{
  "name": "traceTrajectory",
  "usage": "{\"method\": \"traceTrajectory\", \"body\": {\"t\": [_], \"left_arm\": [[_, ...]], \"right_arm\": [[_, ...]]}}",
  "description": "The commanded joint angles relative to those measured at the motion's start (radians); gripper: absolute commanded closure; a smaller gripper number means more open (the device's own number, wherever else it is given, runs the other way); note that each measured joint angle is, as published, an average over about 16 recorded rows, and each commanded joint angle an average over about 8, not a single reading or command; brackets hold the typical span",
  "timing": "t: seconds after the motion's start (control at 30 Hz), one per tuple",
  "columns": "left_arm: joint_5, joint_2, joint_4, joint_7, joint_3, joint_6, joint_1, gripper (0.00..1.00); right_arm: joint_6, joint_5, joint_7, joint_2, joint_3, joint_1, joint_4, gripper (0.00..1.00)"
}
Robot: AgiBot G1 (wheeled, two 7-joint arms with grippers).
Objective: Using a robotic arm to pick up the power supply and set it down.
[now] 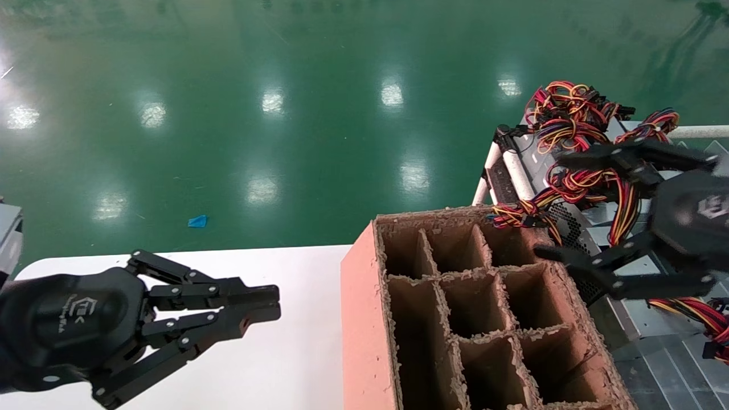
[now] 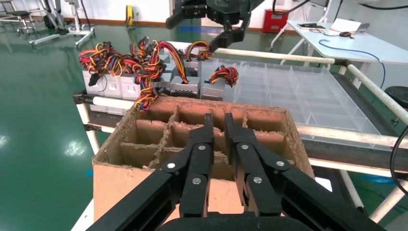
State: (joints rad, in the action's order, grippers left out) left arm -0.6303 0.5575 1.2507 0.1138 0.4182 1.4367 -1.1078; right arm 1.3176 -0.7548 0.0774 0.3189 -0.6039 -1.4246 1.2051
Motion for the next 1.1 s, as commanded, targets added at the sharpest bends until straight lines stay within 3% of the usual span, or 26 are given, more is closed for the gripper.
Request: {"method": "traceTrajectory", "body": {"t": [0.03,1.1], "left_arm": [[0.0,0.0,0.0,0.0,0.0,0.0,0.0,0.0],[0.0,0.0,0.0,0.0,0.0,0.0,0.0,0.0]], "right_arm": [[0.011,0.001,0.007,0.018,0.02,0.022,0.005,0.0],[0.178,0.024,0.11,0.293,0.325,0.351,0.079,0.0]]}}
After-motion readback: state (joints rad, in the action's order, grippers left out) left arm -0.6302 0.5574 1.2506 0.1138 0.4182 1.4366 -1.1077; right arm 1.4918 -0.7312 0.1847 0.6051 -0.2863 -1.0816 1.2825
